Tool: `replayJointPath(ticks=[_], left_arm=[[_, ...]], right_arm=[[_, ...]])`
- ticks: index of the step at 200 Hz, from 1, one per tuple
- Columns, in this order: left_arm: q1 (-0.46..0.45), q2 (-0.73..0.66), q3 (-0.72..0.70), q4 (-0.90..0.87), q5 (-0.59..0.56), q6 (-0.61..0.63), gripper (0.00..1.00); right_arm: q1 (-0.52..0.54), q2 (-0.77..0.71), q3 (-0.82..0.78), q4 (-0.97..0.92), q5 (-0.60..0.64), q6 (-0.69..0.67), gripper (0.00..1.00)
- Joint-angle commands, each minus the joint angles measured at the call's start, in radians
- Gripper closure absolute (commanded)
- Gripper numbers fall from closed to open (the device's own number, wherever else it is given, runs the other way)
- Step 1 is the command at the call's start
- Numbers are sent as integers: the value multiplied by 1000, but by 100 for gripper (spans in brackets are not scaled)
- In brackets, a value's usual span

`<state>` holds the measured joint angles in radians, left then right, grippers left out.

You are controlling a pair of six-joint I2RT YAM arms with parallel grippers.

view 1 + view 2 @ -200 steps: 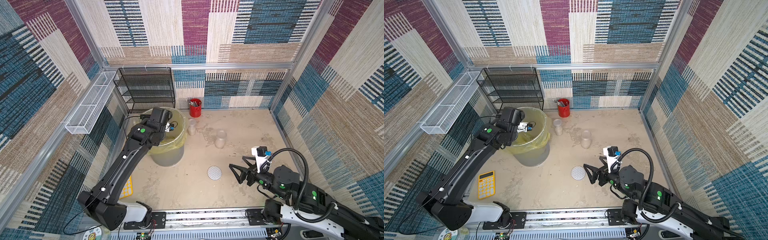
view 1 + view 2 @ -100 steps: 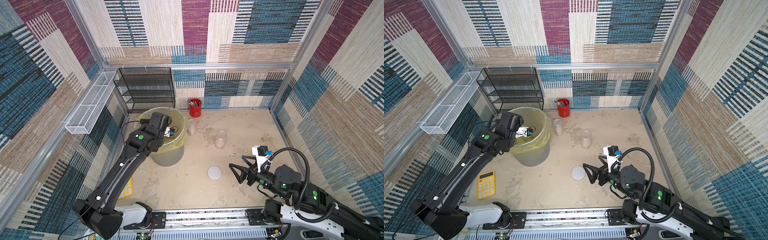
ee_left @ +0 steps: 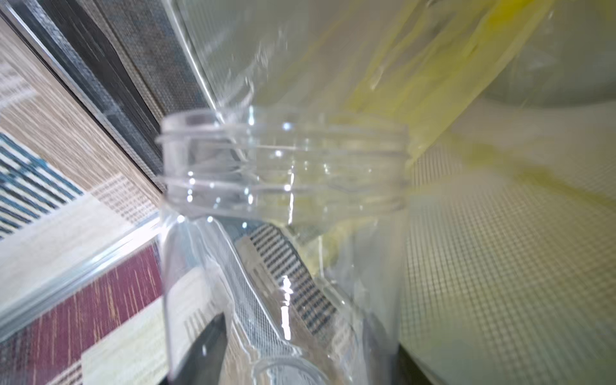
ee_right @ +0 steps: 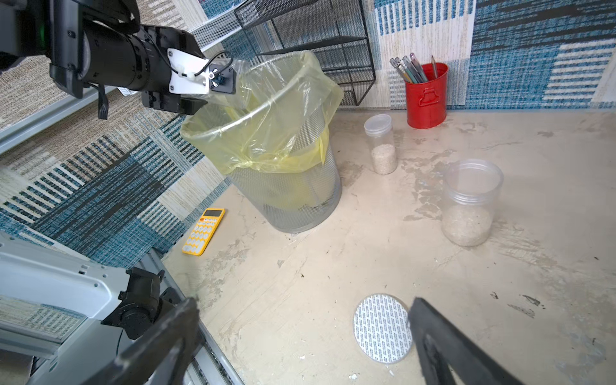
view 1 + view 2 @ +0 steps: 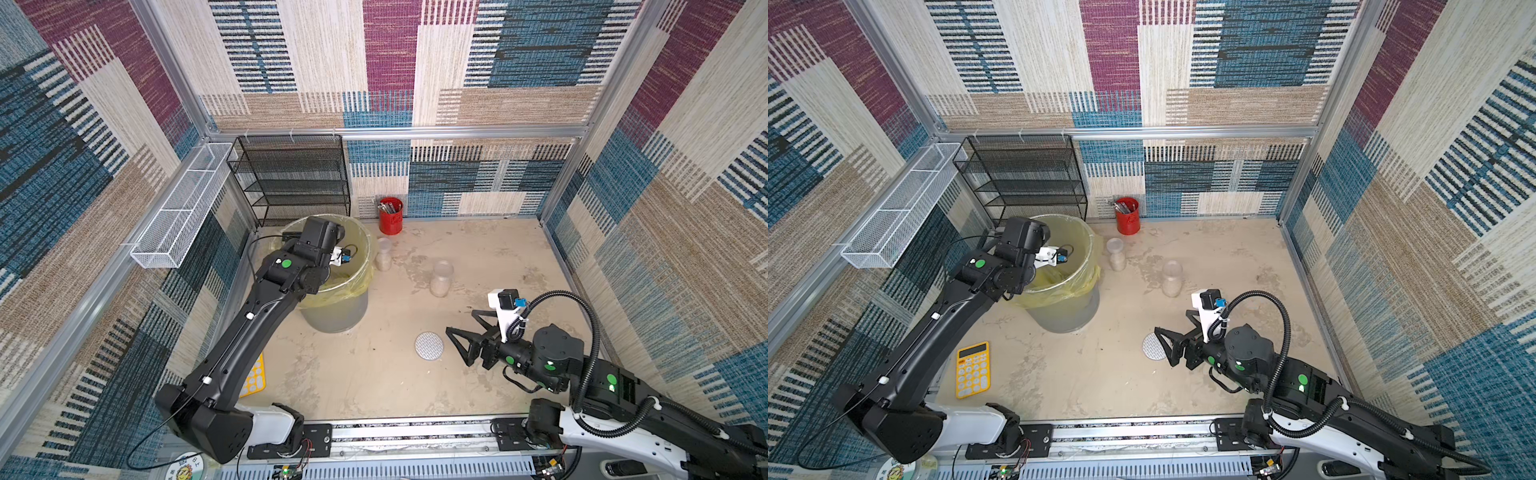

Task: Empty moldy rice from jars
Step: Pour the moldy rice from the jar into the trash bin.

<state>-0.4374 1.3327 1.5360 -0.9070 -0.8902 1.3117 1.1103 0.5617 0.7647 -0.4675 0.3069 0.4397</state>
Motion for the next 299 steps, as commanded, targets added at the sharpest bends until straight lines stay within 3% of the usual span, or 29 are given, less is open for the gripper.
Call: replayJointPath(ticks=[1, 8, 21, 58, 94, 123, 183, 229, 265, 299], left_arm=[[-51, 17, 43, -31, -27, -60, 91], [-39, 18, 35, -62, -11, -63, 91], [9, -30, -16, 54, -13, 7, 91], [-1, -35, 11, 9, 13, -35, 91], [-1, -46, 123, -95, 166, -279, 91], [-1, -71, 130, -106, 295, -397, 91], [-1, -152, 112, -75, 563, -596, 91], [-1, -233, 111, -33, 728, -693, 88], [-1, -271, 108, -27, 826, -798, 88], [-1, -350, 14, 59, 966, -910, 84]], right_arm=[[1, -28, -30, 66, -3, -17, 1], [0, -23, -25, 74, -9, -22, 1], [1, 2, 11, 22, 0, -6, 1], [-1, -19, -3, 28, 9, -12, 1], [-1, 4, 21, 33, 11, -19, 1], [0, 39, 49, 42, 17, -25, 1], [-1, 116, 104, 47, 26, -41, 1], [-7, 172, 159, -5, -9, 37, 1], [-72, 250, 204, -57, -75, 124, 1], [-145, 282, 221, -35, -174, 168, 1]])
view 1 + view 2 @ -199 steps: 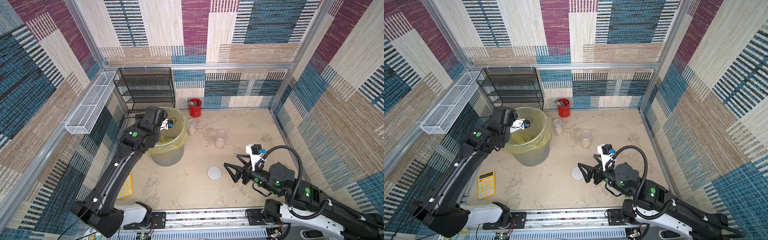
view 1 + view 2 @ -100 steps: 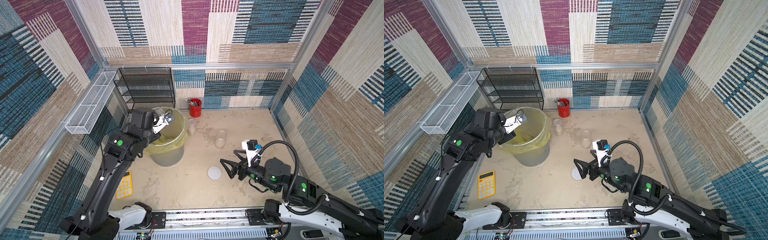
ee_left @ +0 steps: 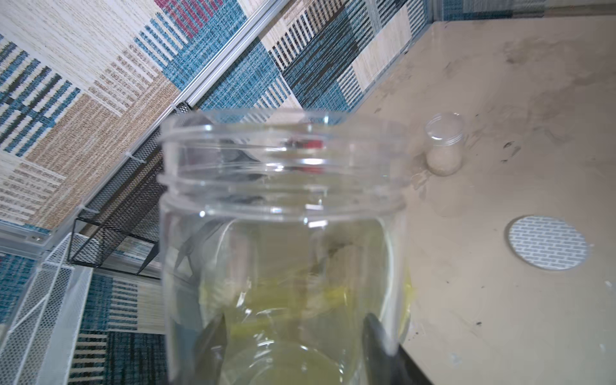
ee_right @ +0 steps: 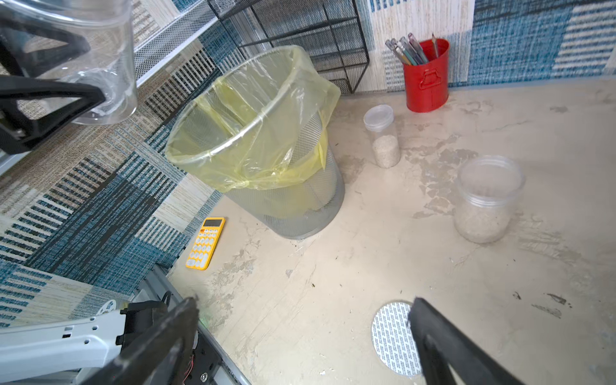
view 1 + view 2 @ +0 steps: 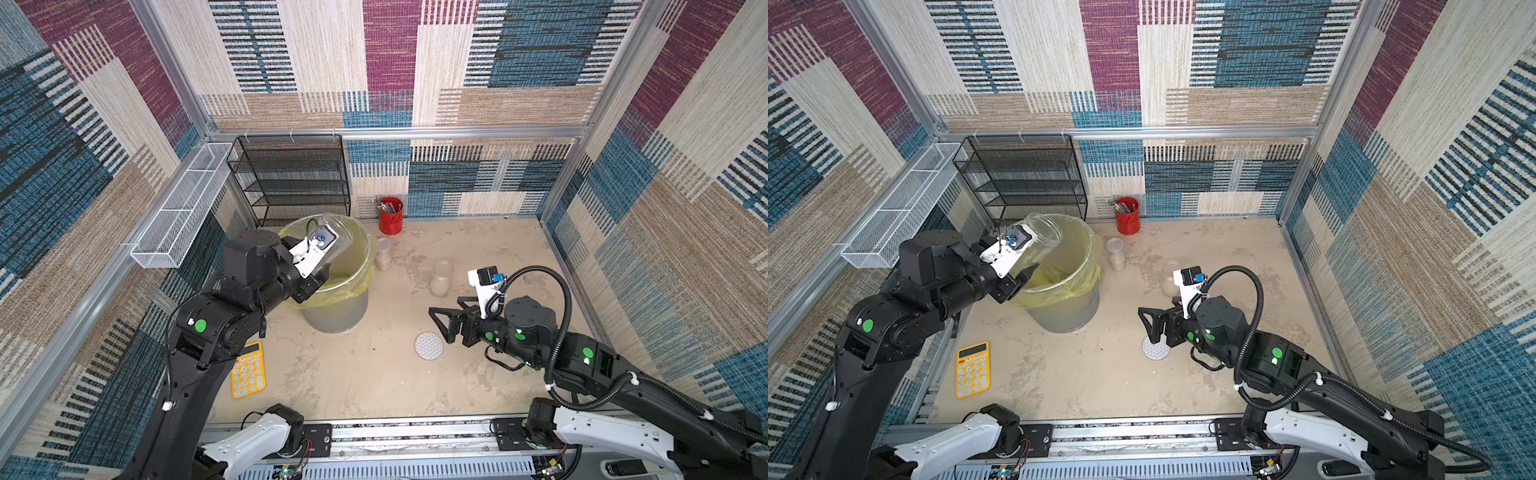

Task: Empty moldy rice from jars
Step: Pour the moldy rice from the jar into the trash bin, then place the jar at the center of the board.

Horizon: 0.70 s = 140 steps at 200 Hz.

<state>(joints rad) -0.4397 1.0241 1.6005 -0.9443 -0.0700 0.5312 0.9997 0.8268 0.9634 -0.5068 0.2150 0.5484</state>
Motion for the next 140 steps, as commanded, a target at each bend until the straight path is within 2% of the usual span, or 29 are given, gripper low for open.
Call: replayJointPath(ticks=[1, 56, 95, 140], left_arm=[[1, -43, -54, 98, 153, -133, 84], [-1, -171, -273, 295, 314, -261, 85], [-1, -245, -412, 416, 380, -333, 85], [-2, -319, -560, 544, 474, -425, 84]], right_arm=[[-36, 18, 23, 4, -84, 60, 1], [-66, 70, 74, 18, -119, 38, 3], [-65, 2, 48, 139, -167, -27, 1], [-66, -2, 120, 12, -111, 22, 2]])
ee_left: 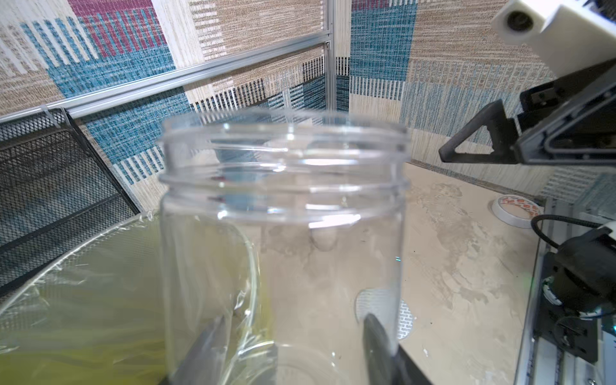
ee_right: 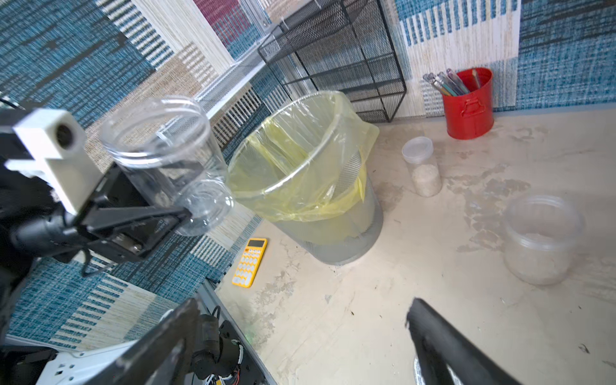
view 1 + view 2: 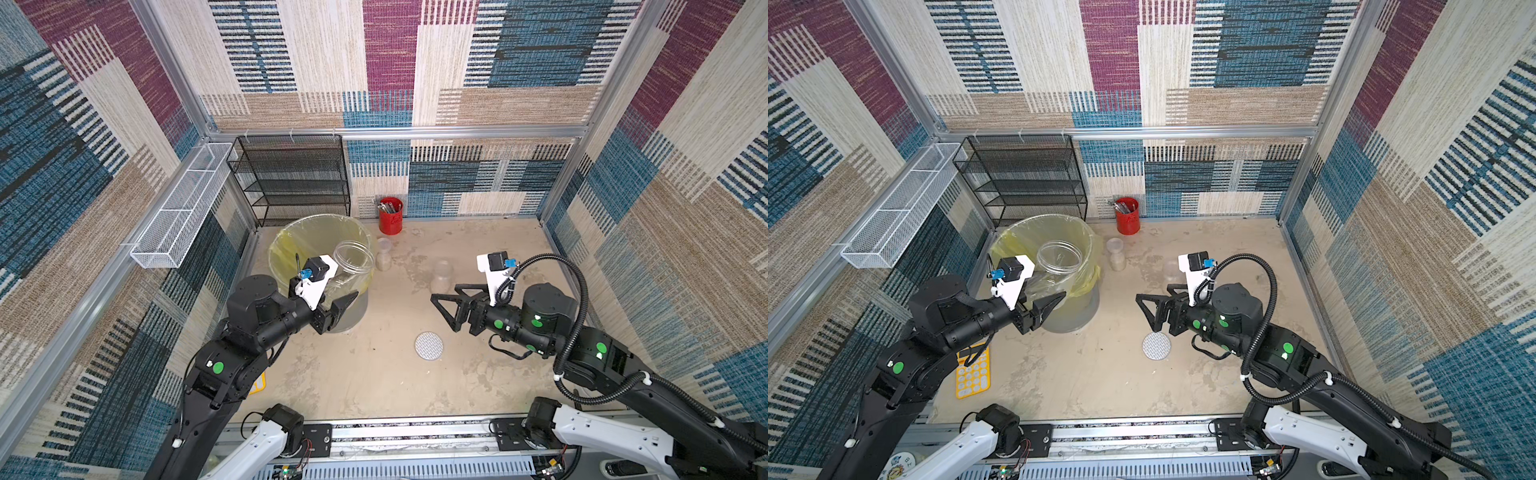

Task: Empty moldy rice from jars
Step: Place the jar at the center of the board.

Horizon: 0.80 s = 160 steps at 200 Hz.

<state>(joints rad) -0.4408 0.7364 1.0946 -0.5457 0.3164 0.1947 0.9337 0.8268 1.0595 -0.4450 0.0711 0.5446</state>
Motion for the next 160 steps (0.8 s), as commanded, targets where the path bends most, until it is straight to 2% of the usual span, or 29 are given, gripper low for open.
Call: replayJointPath(ticks=[1, 40, 89, 115, 135, 160], left_arm=[[-1, -33, -57, 151, 89, -89, 84], [-18, -71, -141, 237, 137, -149, 83], [-108, -50, -191, 273, 104, -136, 84], [-184, -41, -253, 360, 84, -116, 84], [-220, -31, -298, 417, 68, -102, 85], [-252, -10, -331, 453, 45, -75, 86]], right_arm=[[0, -2, 25, -54, 35, 27, 2], [-1, 16, 73, -172, 141, 101, 2], [-5, 31, 135, -236, 211, 151, 2], [-10, 68, 188, -252, 175, 146, 3], [-19, 155, 271, -298, 142, 120, 4], [-58, 252, 371, -321, 18, 80, 6]])
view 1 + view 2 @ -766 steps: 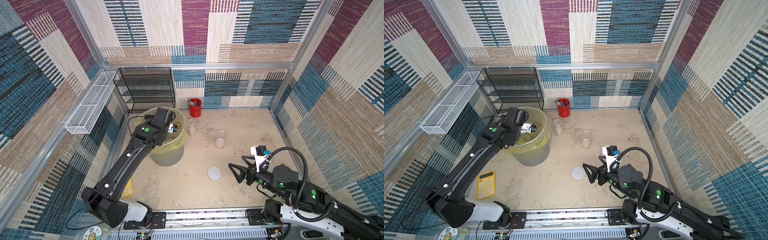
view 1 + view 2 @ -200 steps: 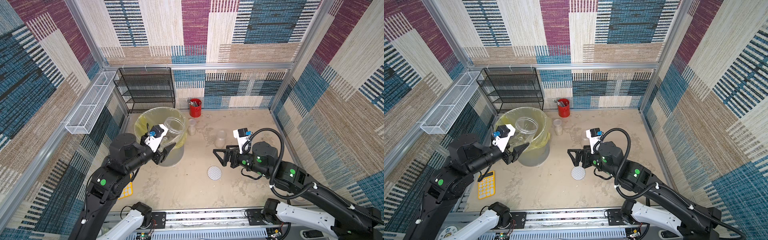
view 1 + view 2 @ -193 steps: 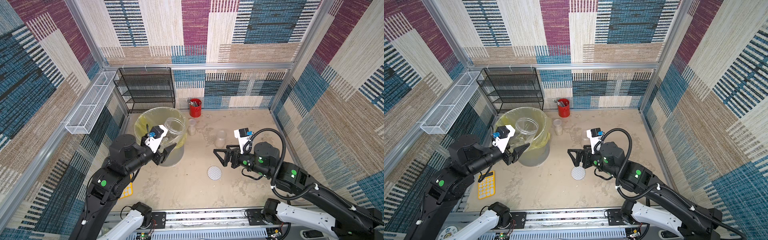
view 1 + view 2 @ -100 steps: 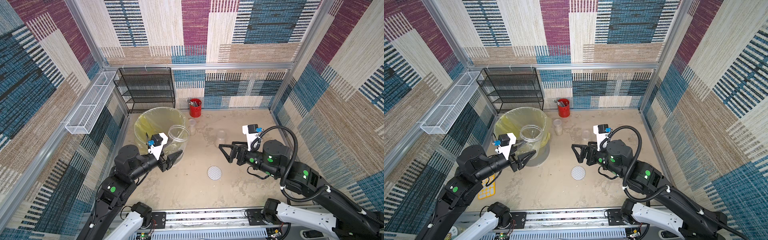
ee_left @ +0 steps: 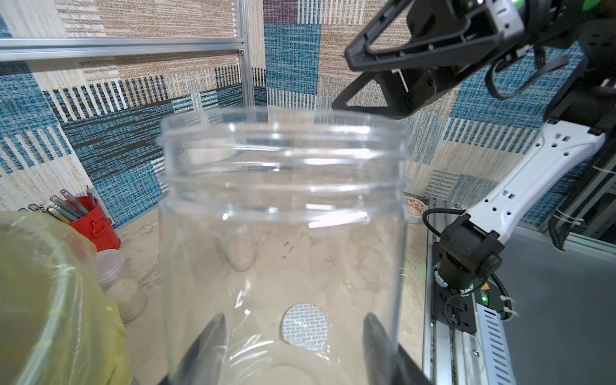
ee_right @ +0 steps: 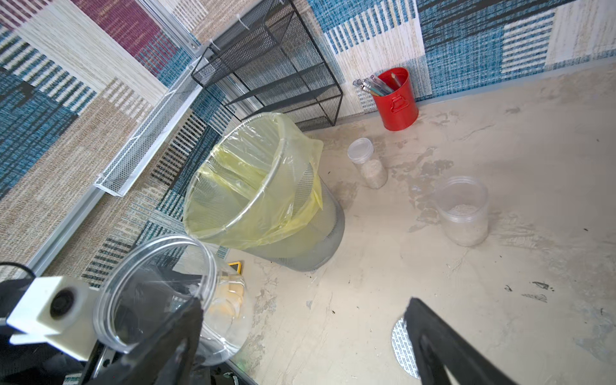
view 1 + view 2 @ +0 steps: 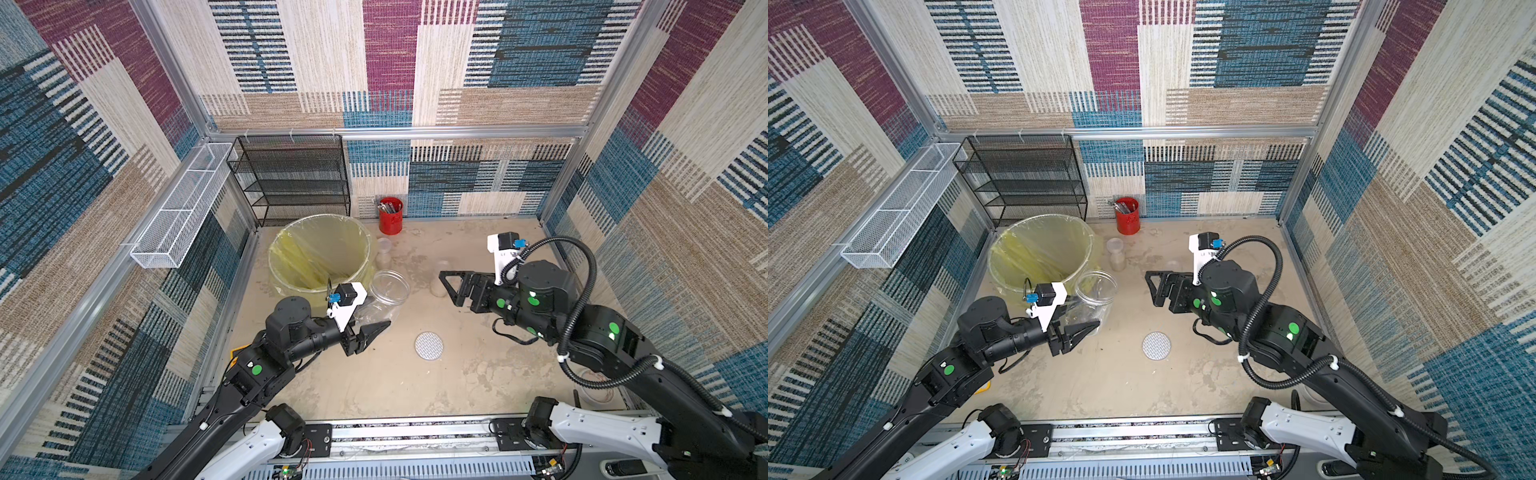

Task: Empty moldy rice from jars
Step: Place the jar at the center of the board.

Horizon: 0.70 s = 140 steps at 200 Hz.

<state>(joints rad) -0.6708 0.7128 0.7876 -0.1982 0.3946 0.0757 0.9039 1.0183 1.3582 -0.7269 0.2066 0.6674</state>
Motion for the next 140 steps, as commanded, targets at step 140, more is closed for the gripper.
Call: replayJointPath(ticks=[140], left_arm=[[-72, 63, -85, 178, -109, 133, 89]], right_arm=[[-63, 337, 246, -236, -377, -168, 24]])
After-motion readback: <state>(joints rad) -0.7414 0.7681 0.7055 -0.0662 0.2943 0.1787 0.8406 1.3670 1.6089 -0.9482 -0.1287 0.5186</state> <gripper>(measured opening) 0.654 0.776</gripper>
